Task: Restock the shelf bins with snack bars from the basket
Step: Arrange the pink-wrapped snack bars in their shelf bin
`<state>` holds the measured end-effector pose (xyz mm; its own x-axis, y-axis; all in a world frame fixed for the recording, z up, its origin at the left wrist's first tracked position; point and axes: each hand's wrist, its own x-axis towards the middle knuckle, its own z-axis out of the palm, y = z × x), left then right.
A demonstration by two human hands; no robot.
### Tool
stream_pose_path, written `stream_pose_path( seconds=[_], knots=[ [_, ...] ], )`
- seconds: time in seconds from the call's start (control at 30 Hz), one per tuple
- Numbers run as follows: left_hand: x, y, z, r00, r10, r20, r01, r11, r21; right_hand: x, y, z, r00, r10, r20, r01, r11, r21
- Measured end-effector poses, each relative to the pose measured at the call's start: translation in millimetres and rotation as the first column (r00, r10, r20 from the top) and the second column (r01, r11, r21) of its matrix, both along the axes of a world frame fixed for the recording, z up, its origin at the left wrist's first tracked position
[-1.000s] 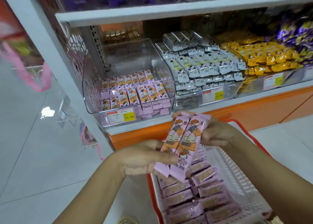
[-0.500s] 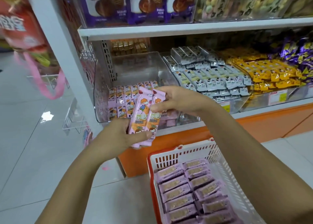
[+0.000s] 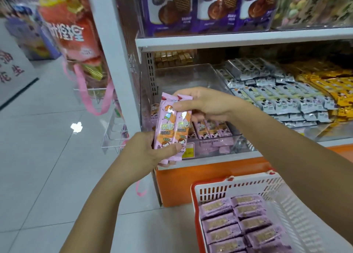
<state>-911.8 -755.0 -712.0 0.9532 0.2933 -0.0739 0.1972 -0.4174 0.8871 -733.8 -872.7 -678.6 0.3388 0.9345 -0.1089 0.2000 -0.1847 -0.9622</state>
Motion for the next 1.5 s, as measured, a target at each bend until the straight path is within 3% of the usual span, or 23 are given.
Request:
stream_pose_path(
  seconds=[0.07, 0.13, 0.23, 0.3, 0.43, 0.73, 0.83, 0.93, 1.13, 1.23, 1.33, 1.43, 1.5],
  knots=[
    [0.5, 4.4, -1.6, 0.998, 0.061, -0.023, -0.062, 0.998, -0.020, 10.1, 4.9, 2.1, 0.999, -0.022, -0.040, 0.023, 1.000, 0.021],
    [-1.0, 11.4, -5.4, 0.984, 0.102, -0.148, -0.101, 0.995, 0.010, 28.0, 9.4, 2.4, 0.988, -0.123, -0.092, 0.127, 0.991, 0.038],
    [-4.3, 23.0, -19.6, 0.937, 0.146, -0.317, -0.079, 0.974, 0.214, 56.5, 21.5, 0.2, 0.955, -0.272, -0.116, 0.273, 0.962, -0.011],
    [-3.2, 28.9, -28.3, 0.947, 0.172, -0.271, -0.054, 0.917, 0.395, 68.8, 34.6, -2.2, 0.945, -0.308, -0.107, 0.300, 0.950, -0.082],
    [-0.9, 31.5, -31.6, 0.965, 0.190, -0.179, -0.081, 0.872, 0.483, 78.8, 66.4, -13.5, 0.971, -0.203, -0.123, 0.172, 0.960, -0.221],
    [2.9, 37.8, -36.9, 0.971, 0.186, -0.149, -0.092, 0.870, 0.485, 66.8, 101.2, -51.5, 1.000, -0.001, 0.007, 0.004, 0.918, -0.398],
    [4.5, 38.0, -36.7, 0.971, 0.187, -0.153, -0.086, 0.860, 0.503, 59.1, 99.7, -56.6, 0.978, 0.009, 0.209, 0.081, 0.903, -0.422],
    [4.8, 39.7, -38.1, 0.971, 0.177, -0.160, -0.078, 0.869, 0.489, 54.0, 96.6, -57.5, 0.893, 0.051, 0.447, 0.134, 0.919, -0.371],
    [3.3, 37.7, -33.9, 0.978, 0.143, -0.152, -0.053, 0.874, 0.484, 35.8, 88.6, -59.2, 0.832, 0.127, 0.541, 0.086, 0.932, -0.351],
    [1.3, 33.9, -30.6, 0.957, 0.118, -0.265, 0.009, 0.901, 0.434, 27.1, 76.1, -57.0, 0.786, 0.130, 0.605, 0.107, 0.934, -0.340],
    [-1.1, 20.4, -32.1, 0.908, 0.024, -0.419, 0.151, 0.913, 0.379, 10.7, 51.9, -50.8, 0.705, -0.057, 0.707, 0.224, 0.964, -0.146],
    [0.7, -4.3, -37.7, 0.895, -0.034, -0.445, 0.250, 0.864, 0.438, -12.0, 10.1, -52.0, 0.618, -0.338, 0.710, 0.303, 0.935, 0.183],
    [3.8, -24.1, -46.6, 0.889, -0.100, -0.447, 0.335, 0.808, 0.485, -27.2, -27.6, -64.7, 0.604, -0.377, 0.702, 0.286, 0.925, 0.250]
  ],
)
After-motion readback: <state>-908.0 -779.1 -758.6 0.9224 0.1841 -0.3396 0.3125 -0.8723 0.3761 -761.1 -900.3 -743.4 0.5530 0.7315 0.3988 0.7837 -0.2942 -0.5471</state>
